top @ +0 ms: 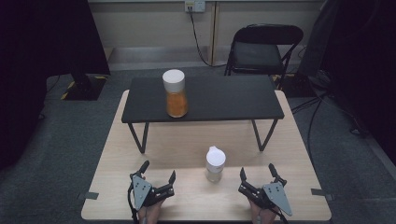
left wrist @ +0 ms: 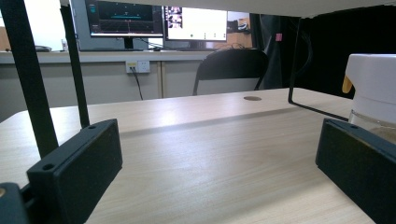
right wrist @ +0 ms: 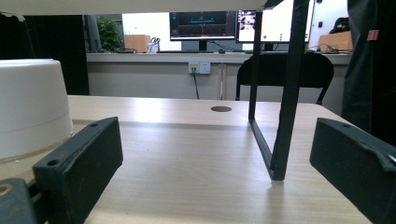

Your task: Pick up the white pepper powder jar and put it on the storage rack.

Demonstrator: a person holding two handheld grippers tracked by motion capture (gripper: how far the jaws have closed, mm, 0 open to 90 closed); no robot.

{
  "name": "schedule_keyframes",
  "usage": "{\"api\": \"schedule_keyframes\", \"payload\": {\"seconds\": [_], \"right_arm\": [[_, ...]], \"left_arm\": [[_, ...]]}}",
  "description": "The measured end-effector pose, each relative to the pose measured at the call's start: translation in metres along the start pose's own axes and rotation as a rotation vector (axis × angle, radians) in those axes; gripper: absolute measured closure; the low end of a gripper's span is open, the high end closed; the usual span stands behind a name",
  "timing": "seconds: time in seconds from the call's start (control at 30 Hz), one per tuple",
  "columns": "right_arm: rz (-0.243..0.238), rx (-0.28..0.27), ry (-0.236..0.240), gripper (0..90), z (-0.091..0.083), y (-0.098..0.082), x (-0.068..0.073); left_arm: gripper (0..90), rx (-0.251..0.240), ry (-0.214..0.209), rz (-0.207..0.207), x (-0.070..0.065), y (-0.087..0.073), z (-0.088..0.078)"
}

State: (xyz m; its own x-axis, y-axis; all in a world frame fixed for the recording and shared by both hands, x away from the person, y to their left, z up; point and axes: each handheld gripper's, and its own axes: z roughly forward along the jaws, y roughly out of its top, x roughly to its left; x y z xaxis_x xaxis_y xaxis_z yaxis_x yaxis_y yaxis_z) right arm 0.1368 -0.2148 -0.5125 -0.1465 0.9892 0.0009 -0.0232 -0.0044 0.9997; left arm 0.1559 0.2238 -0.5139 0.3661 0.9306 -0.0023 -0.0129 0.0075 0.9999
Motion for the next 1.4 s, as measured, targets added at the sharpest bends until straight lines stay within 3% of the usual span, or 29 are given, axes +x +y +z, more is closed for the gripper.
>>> {"api": "schedule_keyframes", "payload": {"seconds": [0.3, 0.67, 1.0, 1.4], "right_arm": [[-0.005, -0.005, 0.02, 0.1, -0.009, 0.006, 0.005], [0.007, -0.028, 0.091, 0.0, -0.017, 0.026, 0.017], [0.008, -0.06, 0.151, 0.0, -0.011, 0.048, 0.027], [-0.005, -0.07, 0.205, 0.0, 0.003, 0.057, 0.041]], "left_arm": [[0.0, 0.0, -0.001, 0.0, 0.0, 0.0, 0.0], [0.0, 0.0, -0.001, 0.0, 0.0, 0.0, 0.0], [0.0, 0.0, -0.001, 0.0, 0.0, 0.0, 0.0], [0.0, 0.0, 0.0, 0.0, 0.0, 0.0, 0.0]]}}
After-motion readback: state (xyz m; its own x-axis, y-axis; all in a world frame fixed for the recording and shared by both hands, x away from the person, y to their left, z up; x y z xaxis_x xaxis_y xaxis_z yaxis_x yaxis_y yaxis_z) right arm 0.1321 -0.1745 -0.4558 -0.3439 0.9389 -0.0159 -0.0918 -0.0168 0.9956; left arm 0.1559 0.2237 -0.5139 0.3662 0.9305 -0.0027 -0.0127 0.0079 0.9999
